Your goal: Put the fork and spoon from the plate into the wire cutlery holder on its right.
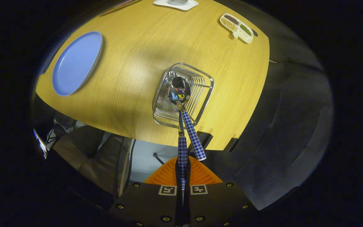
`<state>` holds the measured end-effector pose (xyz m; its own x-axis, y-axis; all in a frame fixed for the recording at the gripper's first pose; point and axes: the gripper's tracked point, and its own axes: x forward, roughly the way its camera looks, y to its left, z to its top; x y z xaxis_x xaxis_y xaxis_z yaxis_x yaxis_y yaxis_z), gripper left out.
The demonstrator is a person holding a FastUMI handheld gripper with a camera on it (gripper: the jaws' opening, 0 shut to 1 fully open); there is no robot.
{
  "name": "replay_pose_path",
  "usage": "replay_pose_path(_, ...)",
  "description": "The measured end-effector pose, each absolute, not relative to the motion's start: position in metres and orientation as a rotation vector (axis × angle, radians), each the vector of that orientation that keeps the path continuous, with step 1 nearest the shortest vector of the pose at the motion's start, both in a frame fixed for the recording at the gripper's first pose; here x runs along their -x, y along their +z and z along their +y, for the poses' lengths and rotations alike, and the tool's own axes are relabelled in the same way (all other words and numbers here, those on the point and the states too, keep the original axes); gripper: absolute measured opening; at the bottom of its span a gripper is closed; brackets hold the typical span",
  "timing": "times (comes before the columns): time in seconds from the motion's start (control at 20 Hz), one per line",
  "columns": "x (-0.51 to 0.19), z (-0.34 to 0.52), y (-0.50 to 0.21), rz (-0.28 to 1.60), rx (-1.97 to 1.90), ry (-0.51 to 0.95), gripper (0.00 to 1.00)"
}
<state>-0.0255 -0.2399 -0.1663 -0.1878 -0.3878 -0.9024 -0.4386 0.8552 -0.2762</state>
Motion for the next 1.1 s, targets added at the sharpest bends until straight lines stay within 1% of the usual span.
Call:
replay_pose_path(0.3,0.009,-0.236,-0.178,1.829,0.631,0.08,0.02)
replay_pose_path(0.35,0.009,-0.237,-0.178,1.829,0.63,0.087,0.09)
replay_pose_path(0.4,0.007,-0.237,-0.176,1.828,0.629,0.088,0.09)
replay_pose_path(0.5,0.002,-0.236,-0.179,1.818,0.627,0.092,0.12)
replay_pose_path(0.6,0.001,-0.234,-0.178,1.803,0.617,0.098,0.13)
replay_pose_path(0.7,-0.001,-0.233,-0.173,1.78,0.608,0.099,0.3)
replay_pose_path(0.9,-0.003,-0.227,-0.168,1.712,0.577,0.105,0.98)
replay_pose_path(0.95,-0.005,-0.227,-0.166,1.692,0.579,0.1,0.96)
replay_pose_path(1.1,-0.001,-0.222,-0.16,1.659,0.567,0.092,0.97)
